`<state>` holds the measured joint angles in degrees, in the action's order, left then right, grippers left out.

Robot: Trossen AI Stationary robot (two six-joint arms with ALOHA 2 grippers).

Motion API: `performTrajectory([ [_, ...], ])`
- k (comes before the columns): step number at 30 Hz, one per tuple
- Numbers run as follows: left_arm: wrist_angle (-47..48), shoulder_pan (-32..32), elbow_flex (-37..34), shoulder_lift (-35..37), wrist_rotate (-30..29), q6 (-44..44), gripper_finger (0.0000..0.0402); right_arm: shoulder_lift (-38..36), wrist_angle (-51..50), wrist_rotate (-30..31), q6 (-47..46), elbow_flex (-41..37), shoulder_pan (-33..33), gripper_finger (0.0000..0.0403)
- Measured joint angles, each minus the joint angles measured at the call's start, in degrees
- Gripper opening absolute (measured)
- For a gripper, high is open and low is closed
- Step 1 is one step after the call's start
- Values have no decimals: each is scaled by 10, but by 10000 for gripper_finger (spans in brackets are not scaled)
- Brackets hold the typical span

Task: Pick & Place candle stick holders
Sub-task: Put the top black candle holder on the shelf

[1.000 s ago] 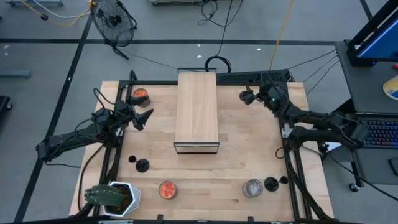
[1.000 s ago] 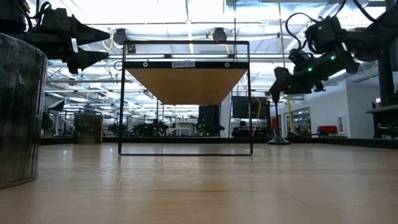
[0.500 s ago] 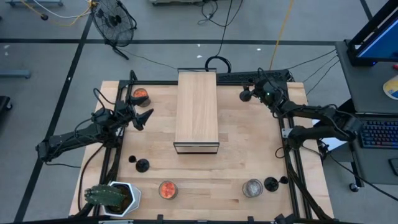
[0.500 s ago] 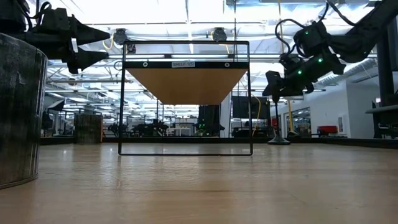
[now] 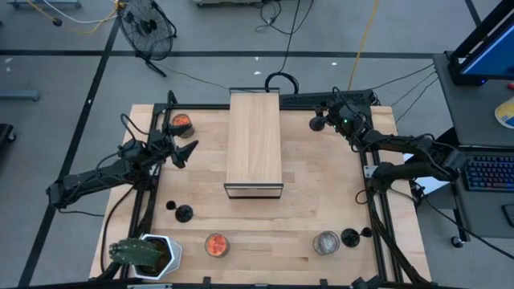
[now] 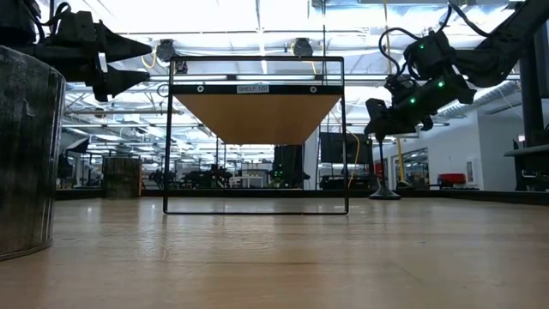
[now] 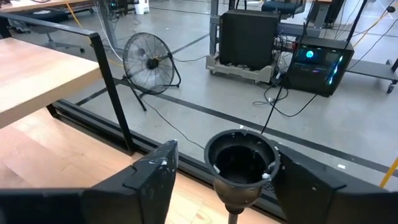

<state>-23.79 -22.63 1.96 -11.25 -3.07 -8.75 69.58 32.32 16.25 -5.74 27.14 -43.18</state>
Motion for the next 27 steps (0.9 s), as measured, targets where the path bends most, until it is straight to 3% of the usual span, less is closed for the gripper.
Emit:
performTrajectory([
  [17, 0, 0, 0, 0, 0, -2, 397, 0, 22, -1, 0, 0, 1, 131],
  [27, -39, 0, 0, 0, 0, -43, 397, -14, 52, -1, -20, 0, 2, 131],
])
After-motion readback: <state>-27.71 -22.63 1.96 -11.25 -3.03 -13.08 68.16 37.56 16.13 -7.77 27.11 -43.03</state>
